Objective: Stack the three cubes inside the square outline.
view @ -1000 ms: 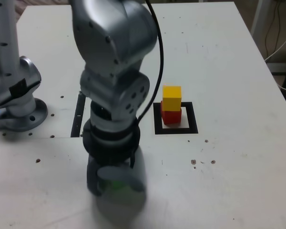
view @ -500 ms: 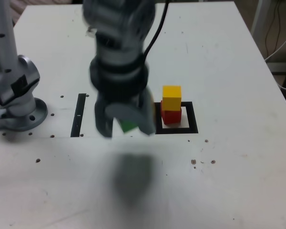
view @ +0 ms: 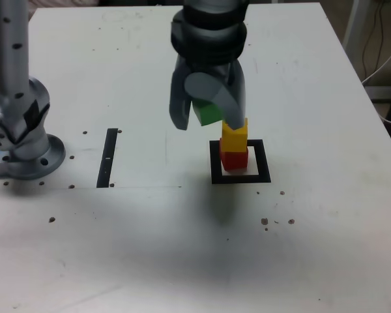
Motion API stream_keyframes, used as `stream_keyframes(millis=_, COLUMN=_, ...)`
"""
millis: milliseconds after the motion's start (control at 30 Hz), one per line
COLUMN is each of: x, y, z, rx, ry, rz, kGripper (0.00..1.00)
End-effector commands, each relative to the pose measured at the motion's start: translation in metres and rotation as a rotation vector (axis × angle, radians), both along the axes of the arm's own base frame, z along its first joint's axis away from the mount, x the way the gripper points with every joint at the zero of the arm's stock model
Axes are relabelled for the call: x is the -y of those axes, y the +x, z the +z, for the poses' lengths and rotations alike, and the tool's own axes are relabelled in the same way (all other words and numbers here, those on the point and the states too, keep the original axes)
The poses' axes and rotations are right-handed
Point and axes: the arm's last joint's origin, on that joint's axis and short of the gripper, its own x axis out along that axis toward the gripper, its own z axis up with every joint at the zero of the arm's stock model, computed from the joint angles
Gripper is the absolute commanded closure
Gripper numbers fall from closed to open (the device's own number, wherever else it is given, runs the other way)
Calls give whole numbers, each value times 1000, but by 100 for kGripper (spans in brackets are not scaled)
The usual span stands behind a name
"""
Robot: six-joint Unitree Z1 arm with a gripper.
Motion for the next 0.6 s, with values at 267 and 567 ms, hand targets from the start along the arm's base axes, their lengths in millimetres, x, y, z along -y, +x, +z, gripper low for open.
stream_keyframes(millis=267, x=-9, y=25, z=-17, rx=5, ry=-23, rz=20, kGripper=83)
stream_keyframes(millis=567, x=-13, y=33, z=-21, rx=22, ry=-32, rz=11, kGripper=83)
